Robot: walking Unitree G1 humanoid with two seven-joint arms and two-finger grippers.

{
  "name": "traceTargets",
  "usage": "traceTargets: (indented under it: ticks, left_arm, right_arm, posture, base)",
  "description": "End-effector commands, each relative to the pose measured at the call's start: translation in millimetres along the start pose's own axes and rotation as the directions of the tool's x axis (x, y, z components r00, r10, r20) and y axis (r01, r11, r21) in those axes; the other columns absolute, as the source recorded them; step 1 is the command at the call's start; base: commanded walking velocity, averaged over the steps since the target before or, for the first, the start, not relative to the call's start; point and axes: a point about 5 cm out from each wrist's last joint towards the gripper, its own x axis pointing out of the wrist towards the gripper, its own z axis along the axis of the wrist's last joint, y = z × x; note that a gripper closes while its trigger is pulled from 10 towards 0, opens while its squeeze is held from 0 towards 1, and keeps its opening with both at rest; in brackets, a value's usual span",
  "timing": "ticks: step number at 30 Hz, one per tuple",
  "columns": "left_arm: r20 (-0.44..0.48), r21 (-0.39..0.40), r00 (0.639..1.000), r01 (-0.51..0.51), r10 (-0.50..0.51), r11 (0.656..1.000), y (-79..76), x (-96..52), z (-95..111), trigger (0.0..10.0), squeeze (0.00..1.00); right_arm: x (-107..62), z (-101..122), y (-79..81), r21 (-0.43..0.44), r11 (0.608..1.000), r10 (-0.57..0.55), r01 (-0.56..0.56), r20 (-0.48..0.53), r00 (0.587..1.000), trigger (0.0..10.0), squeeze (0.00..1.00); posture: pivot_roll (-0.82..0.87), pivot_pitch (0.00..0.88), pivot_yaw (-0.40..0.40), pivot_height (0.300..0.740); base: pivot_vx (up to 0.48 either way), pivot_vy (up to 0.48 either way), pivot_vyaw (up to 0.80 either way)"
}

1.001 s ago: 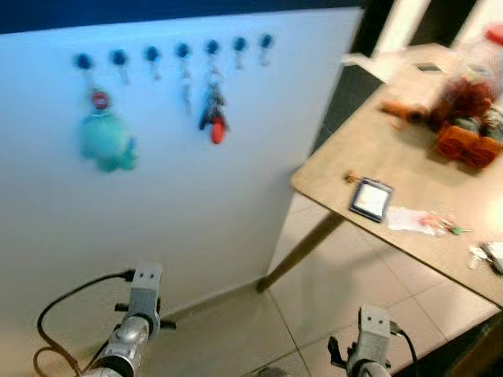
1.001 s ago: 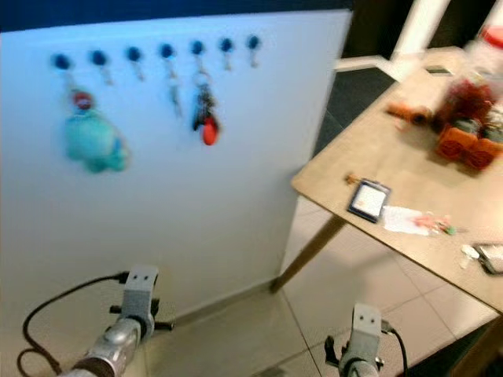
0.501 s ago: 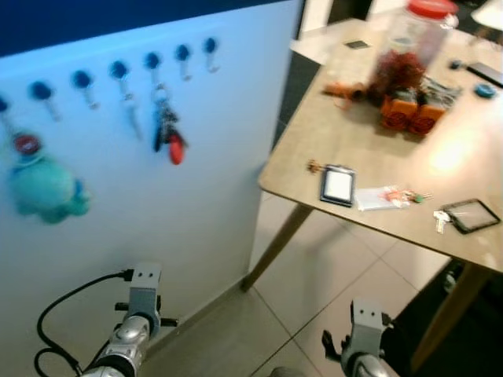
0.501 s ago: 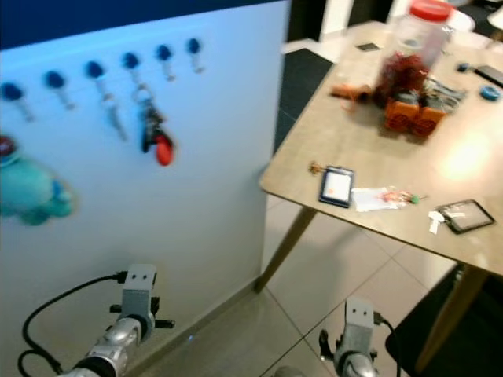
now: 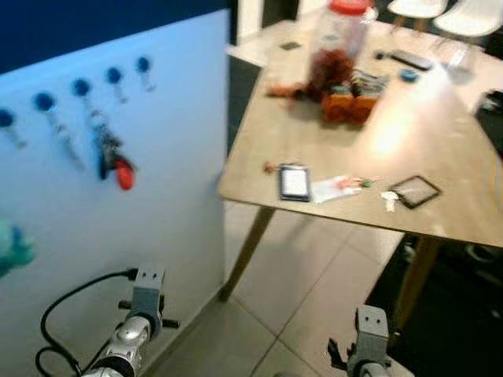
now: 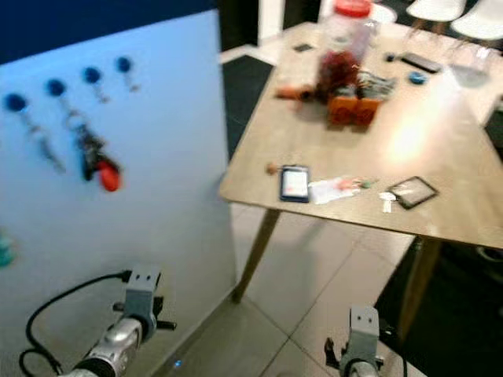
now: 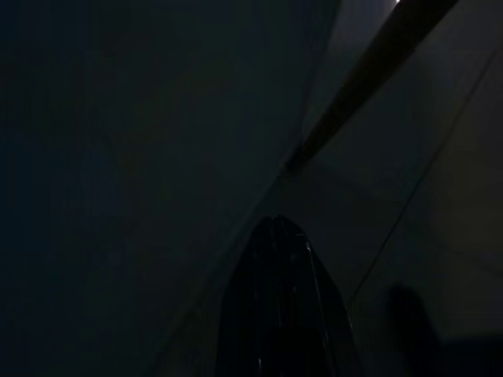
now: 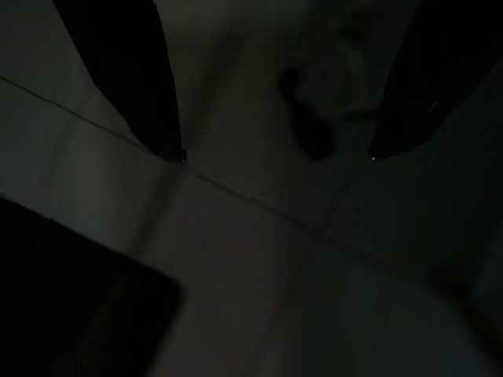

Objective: Hang keys on a hook

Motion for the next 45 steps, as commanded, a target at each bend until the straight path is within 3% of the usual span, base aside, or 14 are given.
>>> traceTargets:
  ticks: [1, 13, 17, 28, 45]
  left_arm:
    - [-0.051, 0.008, 0.999, -0.003, 0.004, 1.0, 2.5, -5.0, -15, 10.0, 0.0]
    - [-0.046, -0.004, 0.999, -0.003, 0.003, 1.0, 2.3, -4.8, -15, 10.0, 0.0]
    - [-0.036, -0.036, 0.999, -0.019, 0.017, 0.999, 1.9, -4.6, -14, 10.0, 0.0]
    - [-0.02, -0.016, 1.0, 0.011, -0.012, 1.0, -5.9, 0.2, -5, 10.0, 0.0]
    - [-0.011, -0.031, 1.0, 0.01, -0.01, 0.999, -5.9, -0.7, -6, 10.0, 0.0]
  right_arm:
    - [-1.0, -5, 4.8, 0.002, 1.0, 0.01, -0.01, -0.018, 1.0, 10.0, 0.0]
    - [-1.2, -6, 5.1, -0.008, 1.0, 0.015, -0.015, -0.026, 1.0, 10.0, 0.0]
    - [-1.2, -8, 6.6, -0.03, 0.999, 0.037, -0.038, -0.043, 0.998, 10.0, 0.0]
    - [-2.0, -11, 8.5, -0.028, 0.999, 0.041, -0.043, -0.047, 0.998, 10.0, 0.0]
    - [-3.8, -16, 9.2, -0.054, 0.997, 0.059, -0.062, -0.057, 0.997, 10.0, 0.0]
  posture:
    - [0.04, 0.025, 0.007, 0.74]
    - [0.05, 0.027, 0.004, 0.74]
    - [0.05, 0.029, -0.001, 0.74]
    - [0.04, 0.049, 0.009, 0.74]
    - [0.06, 0.076, -0.001, 0.74]
  base:
    - [0.0, 0.0, -0.8]
    - [0.0, 0.0, -0.78]
    - [0.0, 0.0, 0.0]
    - [0.0, 0.0, 0.0]
    - [0.0, -0.329, 0.0]
